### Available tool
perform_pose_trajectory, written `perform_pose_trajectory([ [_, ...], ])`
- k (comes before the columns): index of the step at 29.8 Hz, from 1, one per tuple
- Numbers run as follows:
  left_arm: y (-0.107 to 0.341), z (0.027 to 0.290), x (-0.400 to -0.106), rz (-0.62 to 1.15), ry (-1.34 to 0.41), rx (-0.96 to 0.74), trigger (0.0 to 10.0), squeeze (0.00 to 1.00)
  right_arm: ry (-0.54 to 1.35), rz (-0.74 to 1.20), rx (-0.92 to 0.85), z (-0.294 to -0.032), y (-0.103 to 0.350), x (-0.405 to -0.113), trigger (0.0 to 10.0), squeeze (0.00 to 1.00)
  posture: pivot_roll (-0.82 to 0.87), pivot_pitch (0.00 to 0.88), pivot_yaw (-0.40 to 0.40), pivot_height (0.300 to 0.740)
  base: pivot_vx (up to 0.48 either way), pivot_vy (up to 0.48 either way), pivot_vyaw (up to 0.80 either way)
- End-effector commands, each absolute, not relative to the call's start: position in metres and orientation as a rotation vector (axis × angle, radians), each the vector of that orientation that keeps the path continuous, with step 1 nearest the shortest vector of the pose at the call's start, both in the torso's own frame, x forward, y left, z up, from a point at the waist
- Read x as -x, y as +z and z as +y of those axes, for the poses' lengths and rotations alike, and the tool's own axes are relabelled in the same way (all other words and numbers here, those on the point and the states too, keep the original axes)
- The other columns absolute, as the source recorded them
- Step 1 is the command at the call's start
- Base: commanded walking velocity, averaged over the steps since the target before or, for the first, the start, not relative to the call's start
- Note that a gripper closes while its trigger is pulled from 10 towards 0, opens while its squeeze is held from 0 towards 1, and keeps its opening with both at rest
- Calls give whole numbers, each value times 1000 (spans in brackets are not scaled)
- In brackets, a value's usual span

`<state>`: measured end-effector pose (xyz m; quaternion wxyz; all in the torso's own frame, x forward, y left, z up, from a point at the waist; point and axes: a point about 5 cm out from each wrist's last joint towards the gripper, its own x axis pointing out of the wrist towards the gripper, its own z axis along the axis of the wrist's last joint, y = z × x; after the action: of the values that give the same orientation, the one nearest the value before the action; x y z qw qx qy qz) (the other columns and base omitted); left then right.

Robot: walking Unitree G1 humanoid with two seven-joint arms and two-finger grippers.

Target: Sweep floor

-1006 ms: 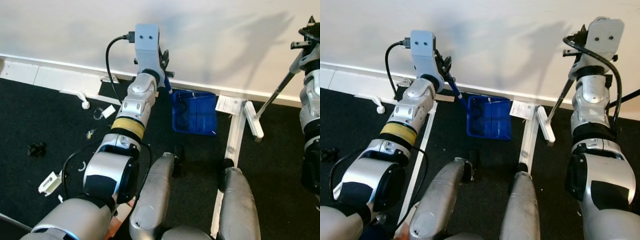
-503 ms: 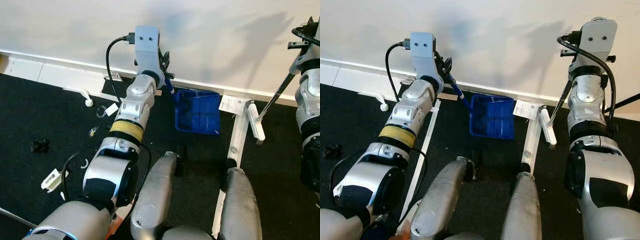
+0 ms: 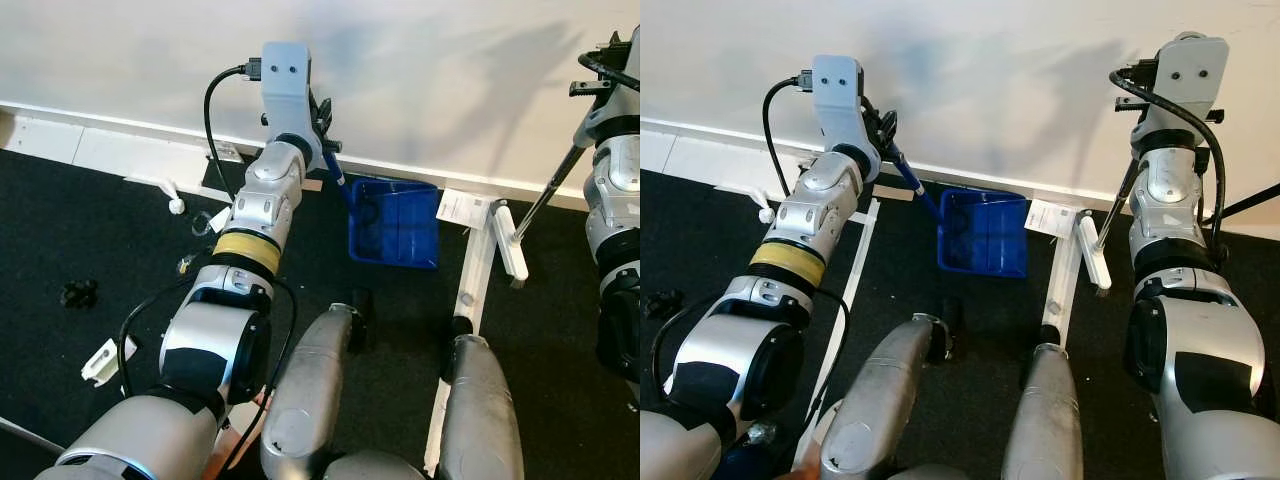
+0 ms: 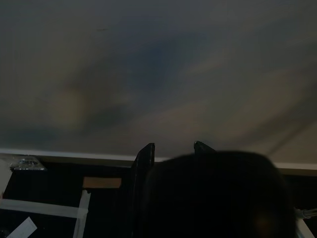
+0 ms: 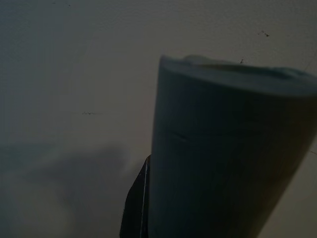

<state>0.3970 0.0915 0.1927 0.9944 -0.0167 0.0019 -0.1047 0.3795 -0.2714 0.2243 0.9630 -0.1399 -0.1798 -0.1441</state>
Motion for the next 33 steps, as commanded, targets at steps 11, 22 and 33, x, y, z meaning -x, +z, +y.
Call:
perform_pose_trajectory([
  [11,183,108,-397,38,-169,3,10000,0,-270,-245,268,-266,194,-378,10000,0,123,461,234,740,0,0,0],
  [22,185,110,-396,9,-154,-41,10000,0,-270,-248,273,-267,196,-378,10000,0,120,464,232,740,0,0,0],
  [33,200,106,-386,-26,-214,-17,10000,0,-272,-242,273,-267,194,-378,10000,0,122,458,235,740,0,0,0],
])
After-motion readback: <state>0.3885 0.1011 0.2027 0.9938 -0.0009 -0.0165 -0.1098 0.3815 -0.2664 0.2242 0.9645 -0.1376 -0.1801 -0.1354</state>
